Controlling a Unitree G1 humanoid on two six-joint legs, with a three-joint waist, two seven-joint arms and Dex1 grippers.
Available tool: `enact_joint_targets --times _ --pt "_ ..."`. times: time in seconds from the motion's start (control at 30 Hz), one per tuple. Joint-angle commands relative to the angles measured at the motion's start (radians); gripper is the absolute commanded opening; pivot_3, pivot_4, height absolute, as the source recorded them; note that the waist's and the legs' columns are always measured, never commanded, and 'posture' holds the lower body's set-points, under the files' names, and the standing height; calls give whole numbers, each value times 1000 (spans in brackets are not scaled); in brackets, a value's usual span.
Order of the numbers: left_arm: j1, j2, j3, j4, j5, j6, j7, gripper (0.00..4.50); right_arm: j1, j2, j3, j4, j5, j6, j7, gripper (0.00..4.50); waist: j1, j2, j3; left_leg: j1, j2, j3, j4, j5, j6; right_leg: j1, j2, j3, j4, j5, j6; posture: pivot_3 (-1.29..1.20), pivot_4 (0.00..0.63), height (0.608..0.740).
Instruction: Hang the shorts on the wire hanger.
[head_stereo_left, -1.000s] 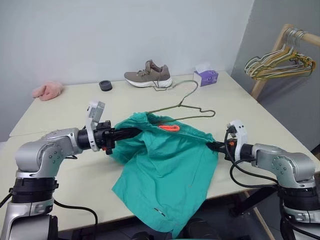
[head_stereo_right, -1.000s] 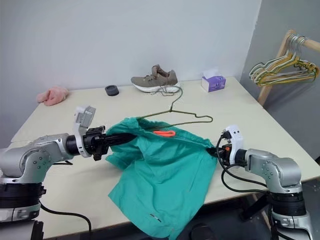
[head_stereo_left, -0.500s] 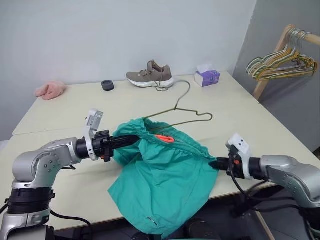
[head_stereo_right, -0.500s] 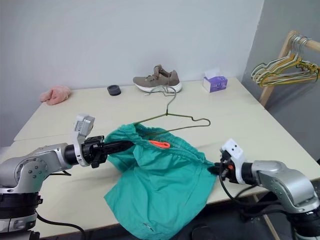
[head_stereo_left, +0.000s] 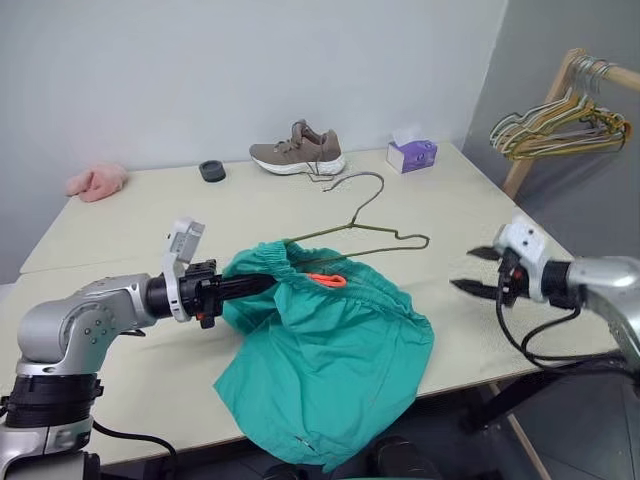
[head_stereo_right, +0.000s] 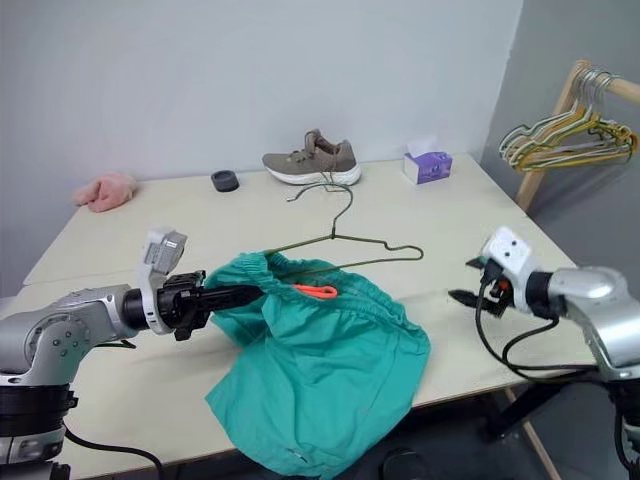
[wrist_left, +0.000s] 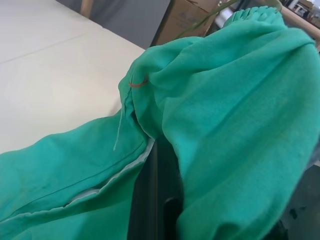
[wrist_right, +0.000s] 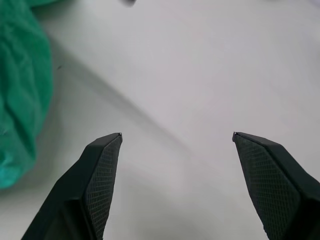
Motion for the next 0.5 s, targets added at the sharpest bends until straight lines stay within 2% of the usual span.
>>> enact_joint_targets --times 0.03,0.2,0.5 --pt "-12 23 3 -29 1 -12 -23 0 -31 -21 -35 17 -13 -37 36 3785 1 0 0 0 0 0 0 0 0 0 0 0 0 0 0 -238 0 740" --pt "-10 33 -8 -26 18 -19 -43 0 -53 -47 0 -45 -14 -44 121 3785 1 1 0 -2 -1 0 0 0 0 -2 -1 1 0 1 -1 -246 0 740" --pt "-28 39 -55 -17 52 -41 -79 0 -207 8 202 -5 -153 -94 201 3785 -16 1 1 0 0 1 0 0 0 -2 0 1 0 0 0 -254 0 740"
